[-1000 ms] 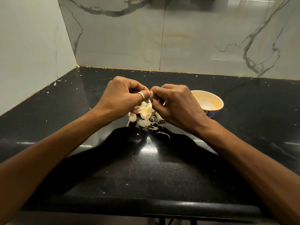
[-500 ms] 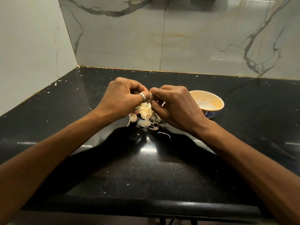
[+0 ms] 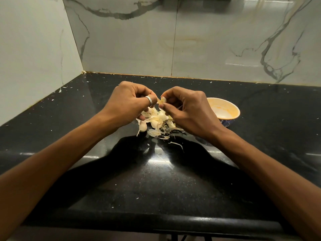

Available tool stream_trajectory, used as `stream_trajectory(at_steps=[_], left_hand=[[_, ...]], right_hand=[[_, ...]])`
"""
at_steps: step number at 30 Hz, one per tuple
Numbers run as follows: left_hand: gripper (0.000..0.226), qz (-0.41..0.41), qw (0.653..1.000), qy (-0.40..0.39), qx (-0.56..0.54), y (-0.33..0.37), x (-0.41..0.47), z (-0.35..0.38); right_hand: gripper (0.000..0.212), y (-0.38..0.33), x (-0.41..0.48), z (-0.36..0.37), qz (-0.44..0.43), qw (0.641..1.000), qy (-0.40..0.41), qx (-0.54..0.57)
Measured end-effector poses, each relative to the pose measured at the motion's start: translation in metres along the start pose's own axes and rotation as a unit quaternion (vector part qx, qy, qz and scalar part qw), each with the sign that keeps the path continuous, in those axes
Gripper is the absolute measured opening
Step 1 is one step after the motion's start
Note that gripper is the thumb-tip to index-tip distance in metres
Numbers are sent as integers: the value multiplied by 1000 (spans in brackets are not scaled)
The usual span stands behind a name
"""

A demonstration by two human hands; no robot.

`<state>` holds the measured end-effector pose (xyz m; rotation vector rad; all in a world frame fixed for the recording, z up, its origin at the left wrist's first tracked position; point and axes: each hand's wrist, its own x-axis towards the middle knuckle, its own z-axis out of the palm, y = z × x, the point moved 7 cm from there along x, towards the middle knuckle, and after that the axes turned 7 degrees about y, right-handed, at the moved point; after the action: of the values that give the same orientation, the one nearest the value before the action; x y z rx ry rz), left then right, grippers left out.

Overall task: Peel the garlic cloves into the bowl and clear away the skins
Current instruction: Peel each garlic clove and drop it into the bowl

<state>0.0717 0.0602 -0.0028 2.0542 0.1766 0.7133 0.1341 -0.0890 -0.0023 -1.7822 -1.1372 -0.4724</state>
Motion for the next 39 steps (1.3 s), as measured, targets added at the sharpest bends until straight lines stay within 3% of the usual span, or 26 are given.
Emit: stream_trajectory(at_steps=[31, 39], left_hand=[[16, -23, 993, 115, 26, -14, 16, -32], [19, 24, 993, 100, 63, -8, 11, -25]], right_hand=[[13, 2, 1, -11, 29, 999, -5, 23], [16, 2, 1, -11, 21, 1000, -8, 18]])
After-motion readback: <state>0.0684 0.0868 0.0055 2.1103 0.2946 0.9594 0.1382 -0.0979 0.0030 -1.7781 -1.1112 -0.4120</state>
